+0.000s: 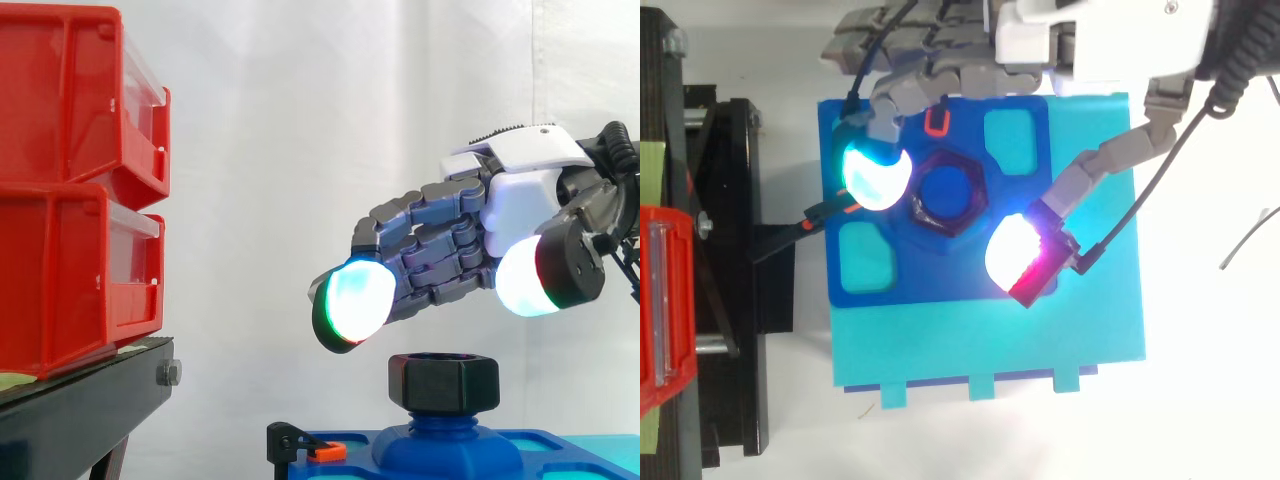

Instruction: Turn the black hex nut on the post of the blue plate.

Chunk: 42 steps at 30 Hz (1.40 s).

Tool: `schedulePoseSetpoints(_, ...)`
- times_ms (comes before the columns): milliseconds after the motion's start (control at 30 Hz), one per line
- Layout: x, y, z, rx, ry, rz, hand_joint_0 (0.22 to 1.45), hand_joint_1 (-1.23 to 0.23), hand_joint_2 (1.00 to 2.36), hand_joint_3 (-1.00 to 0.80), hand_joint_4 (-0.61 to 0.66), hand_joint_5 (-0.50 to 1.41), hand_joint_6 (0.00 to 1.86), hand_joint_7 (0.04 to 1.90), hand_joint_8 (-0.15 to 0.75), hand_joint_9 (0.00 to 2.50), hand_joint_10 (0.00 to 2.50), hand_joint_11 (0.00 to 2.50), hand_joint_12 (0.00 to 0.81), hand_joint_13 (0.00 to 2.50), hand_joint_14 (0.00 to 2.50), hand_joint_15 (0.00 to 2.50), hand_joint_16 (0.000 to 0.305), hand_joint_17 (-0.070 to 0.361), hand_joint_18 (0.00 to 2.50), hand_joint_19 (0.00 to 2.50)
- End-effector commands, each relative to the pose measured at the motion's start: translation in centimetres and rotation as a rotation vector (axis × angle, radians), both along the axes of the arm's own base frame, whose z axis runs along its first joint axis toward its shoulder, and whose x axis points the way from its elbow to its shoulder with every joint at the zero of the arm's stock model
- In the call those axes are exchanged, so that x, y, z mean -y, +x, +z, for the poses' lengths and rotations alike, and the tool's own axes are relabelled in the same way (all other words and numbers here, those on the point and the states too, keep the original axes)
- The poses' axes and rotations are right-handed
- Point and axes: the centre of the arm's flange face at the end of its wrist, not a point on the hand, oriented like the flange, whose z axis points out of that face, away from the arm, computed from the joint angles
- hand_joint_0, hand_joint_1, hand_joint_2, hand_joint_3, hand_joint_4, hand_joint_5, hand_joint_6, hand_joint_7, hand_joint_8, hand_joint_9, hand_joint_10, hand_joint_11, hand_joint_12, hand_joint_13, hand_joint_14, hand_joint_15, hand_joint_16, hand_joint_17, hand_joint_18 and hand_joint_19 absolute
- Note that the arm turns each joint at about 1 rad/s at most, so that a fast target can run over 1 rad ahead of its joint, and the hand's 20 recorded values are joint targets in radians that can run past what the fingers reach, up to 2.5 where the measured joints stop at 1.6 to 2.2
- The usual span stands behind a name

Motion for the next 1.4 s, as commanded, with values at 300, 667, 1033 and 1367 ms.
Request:
schedulePoseSetpoints(300,-0.62,0.12,-0.09,-0.002,-0.002,0.001,0.42,-0.79,1.0,-0.5,0.13,-0.26,0.5,0.89,0.216,0.0,0.0,0.0,0.341,0.0,0.0,0.0,0.045,0.102,0.0,0.0)
schedulePoseSetpoints(667,-0.74,0.08,-0.14,-0.009,-0.002,0.002,0.42,-0.72,1.0,-0.5,0.14,-0.26,0.5,0.9,0.224,0.0,0.0,0.0,0.346,0.0,0.0,0.0,0.046,0.104,0.0,0.0)
schedulePoseSetpoints(1033,-0.77,0.49,0.02,0.022,-0.001,-0.003,0.42,-0.66,1.0,-0.5,0.15,-0.26,0.5,0.9,0.226,0.0,0.0,0.0,0.349,0.0,0.0,0.0,0.046,0.105,0.0,0.0)
schedulePoseSetpoints(1367,-0.8,0.25,-0.57,0.011,0.0,-0.01,0.42,-0.65,1.0,-0.5,0.15,-0.25,0.5,0.9,0.227,0.0,0.0,0.0,0.35,0.0,0.0,0.0,0.047,0.105,0.0,0.0)
